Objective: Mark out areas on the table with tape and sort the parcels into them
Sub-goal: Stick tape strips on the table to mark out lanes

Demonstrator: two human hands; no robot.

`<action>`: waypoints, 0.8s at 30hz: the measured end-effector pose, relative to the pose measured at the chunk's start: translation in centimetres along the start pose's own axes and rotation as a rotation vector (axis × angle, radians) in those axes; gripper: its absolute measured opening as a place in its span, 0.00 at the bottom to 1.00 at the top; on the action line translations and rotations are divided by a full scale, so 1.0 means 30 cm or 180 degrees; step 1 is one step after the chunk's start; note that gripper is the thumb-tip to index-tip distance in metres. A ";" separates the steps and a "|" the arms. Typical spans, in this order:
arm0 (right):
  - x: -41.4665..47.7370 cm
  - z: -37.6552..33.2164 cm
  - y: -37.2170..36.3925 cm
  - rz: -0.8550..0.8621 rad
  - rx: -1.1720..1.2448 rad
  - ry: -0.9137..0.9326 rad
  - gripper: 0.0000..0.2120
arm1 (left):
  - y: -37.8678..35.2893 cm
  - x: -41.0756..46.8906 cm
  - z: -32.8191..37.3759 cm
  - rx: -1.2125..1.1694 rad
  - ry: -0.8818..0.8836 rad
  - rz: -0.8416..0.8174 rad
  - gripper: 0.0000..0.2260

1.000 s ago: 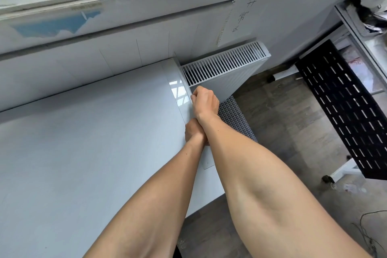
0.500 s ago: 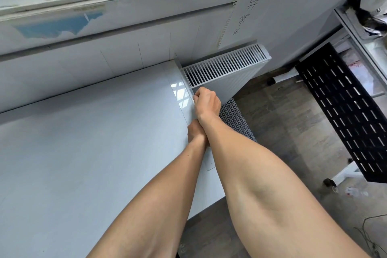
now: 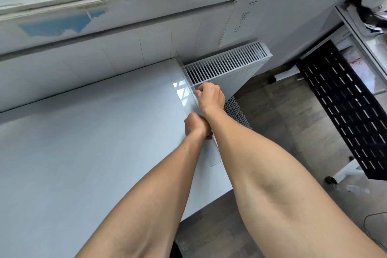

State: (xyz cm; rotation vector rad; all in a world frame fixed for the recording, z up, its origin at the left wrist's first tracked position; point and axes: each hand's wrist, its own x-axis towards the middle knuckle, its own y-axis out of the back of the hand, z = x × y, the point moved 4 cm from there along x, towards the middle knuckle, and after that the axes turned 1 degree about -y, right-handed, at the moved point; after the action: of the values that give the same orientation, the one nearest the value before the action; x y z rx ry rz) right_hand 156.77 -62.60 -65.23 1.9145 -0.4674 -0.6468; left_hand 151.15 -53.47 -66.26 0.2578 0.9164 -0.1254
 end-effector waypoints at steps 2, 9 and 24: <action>-0.005 -0.016 0.019 0.0077 -0.0023 0.0019 0.11 | 0.045 -0.006 0.018 0.0216 -0.0105 0.0032 0.12; -0.062 -0.136 0.039 0.0143 -0.0311 0.0461 0.17 | 0.213 0.029 0.082 0.1651 -0.1093 0.0492 0.16; -0.353 -0.556 -0.084 -0.0230 -0.0349 0.1374 0.21 | 0.979 0.021 0.122 0.3040 -0.1874 0.1597 0.23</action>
State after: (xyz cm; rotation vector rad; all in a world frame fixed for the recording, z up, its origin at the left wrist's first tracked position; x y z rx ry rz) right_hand 159.01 -43.67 -59.46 1.9033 -0.0871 -0.2825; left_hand 160.69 -26.23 -59.76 1.2541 0.1263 -0.1546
